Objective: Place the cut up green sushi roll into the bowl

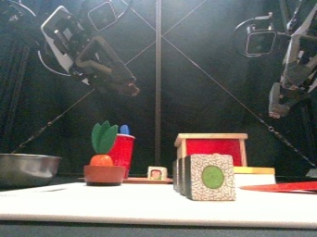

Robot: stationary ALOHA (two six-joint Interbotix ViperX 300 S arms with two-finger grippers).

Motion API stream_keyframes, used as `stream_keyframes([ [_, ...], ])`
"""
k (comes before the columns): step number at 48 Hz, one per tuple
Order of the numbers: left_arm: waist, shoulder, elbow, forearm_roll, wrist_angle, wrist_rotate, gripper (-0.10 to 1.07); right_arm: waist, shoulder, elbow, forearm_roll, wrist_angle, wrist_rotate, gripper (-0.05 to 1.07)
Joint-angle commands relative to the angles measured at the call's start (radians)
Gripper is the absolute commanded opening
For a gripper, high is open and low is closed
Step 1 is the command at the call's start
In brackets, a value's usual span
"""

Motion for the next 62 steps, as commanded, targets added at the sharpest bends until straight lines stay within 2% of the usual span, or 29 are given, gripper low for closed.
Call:
stream_keyframes([
  [1, 0.002, 0.005, -0.011, 0.003, -0.009, 0.002, 0.76, -0.009, -0.015, -0.002, -0.002, -0.008, -0.003, 0.91],
  [10, 0.008, 0.034, -0.037, 0.005, -0.011, 0.003, 0.76, -0.025, -0.014, 0.008, -0.003, -0.011, -0.003, 0.91],
  [20, 0.012, 0.114, -0.127, 0.032, 0.02, 0.002, 0.76, -0.037, -0.014, 0.008, -0.006, -0.009, -0.003, 0.91],
  [26, 0.032, 0.19, -0.206, 0.038, 0.106, 0.002, 0.76, -0.037, -0.014, 0.011, -0.005, -0.005, -0.003, 0.91],
  [35, 0.077, 0.308, -0.356, 0.054, 0.31, 0.003, 0.76, -0.038, -0.014, 0.017, 0.008, 0.018, -0.002, 0.91],
  [44, 0.098, 0.385, -0.474, 0.084, 0.436, 0.003, 0.76, -0.037, -0.014, 0.028, 0.02, 0.02, -0.002, 0.91],
  [52, 0.098, 0.417, -0.529, 0.08, 0.486, 0.002, 0.77, -0.038, -0.012, 0.043, 0.021, 0.018, -0.002, 0.91],
  [62, 0.1, 0.422, -0.534, 0.054, 0.499, 0.002, 0.81, -0.038, -0.012, 0.049, 0.017, 0.018, -0.002, 0.91],
])
